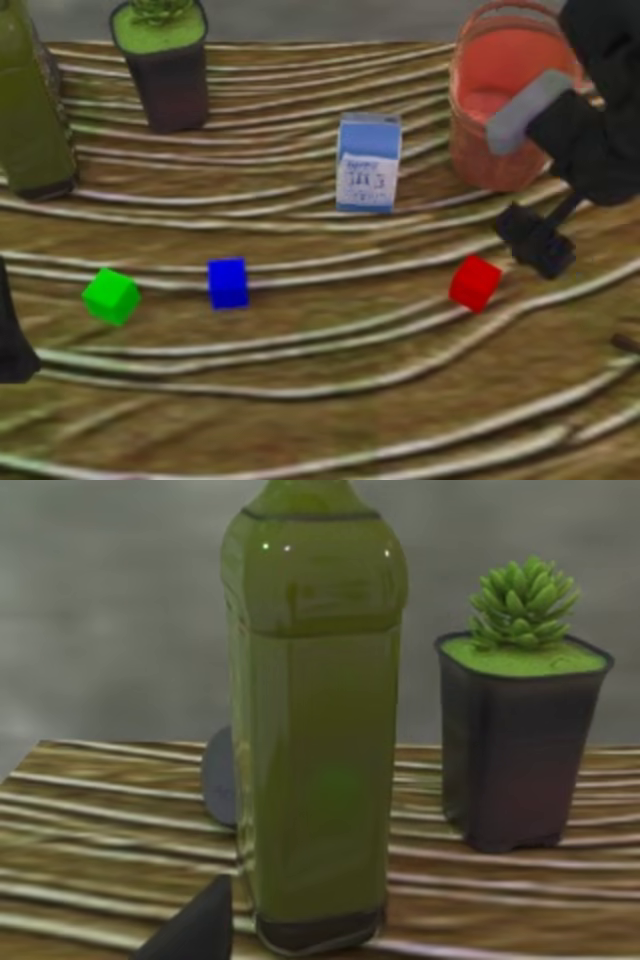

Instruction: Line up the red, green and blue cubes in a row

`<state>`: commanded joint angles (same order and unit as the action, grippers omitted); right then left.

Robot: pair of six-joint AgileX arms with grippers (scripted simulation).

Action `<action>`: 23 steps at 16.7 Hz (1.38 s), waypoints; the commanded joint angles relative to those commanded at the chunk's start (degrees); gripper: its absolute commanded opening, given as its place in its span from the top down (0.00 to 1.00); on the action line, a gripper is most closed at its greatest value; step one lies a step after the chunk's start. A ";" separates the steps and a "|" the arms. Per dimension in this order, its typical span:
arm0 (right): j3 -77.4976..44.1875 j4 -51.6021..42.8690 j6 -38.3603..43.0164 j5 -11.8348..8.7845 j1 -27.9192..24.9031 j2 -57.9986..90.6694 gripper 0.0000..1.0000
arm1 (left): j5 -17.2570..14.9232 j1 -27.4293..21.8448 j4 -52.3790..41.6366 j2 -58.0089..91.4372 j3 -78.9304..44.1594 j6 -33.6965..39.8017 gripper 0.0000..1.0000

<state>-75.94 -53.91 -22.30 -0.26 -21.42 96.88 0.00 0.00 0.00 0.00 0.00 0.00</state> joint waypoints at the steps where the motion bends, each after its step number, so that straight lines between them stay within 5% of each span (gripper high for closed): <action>1: -3.71 -2.39 -1.04 0.01 -0.99 4.72 0.00 | 0.00 0.00 0.00 0.00 0.00 0.00 0.00; 7: -18.49 -10.69 -4.94 0.34 -4.60 22.37 0.00 | 0.00 0.00 0.00 0.00 0.00 0.00 0.00; 14: -19.27 -10.88 -5.18 0.38 -4.56 23.50 0.00 | 0.00 0.00 0.00 0.00 0.00 0.00 0.00; 23: -9.31 5.82 -5.03 0.44 -4.91 30.14 0.00 | 0.00 0.00 0.00 0.00 0.00 0.00 0.00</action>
<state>-85.25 -48.09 -27.34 0.18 -26.32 127.02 0.00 0.00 0.00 0.00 0.00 0.00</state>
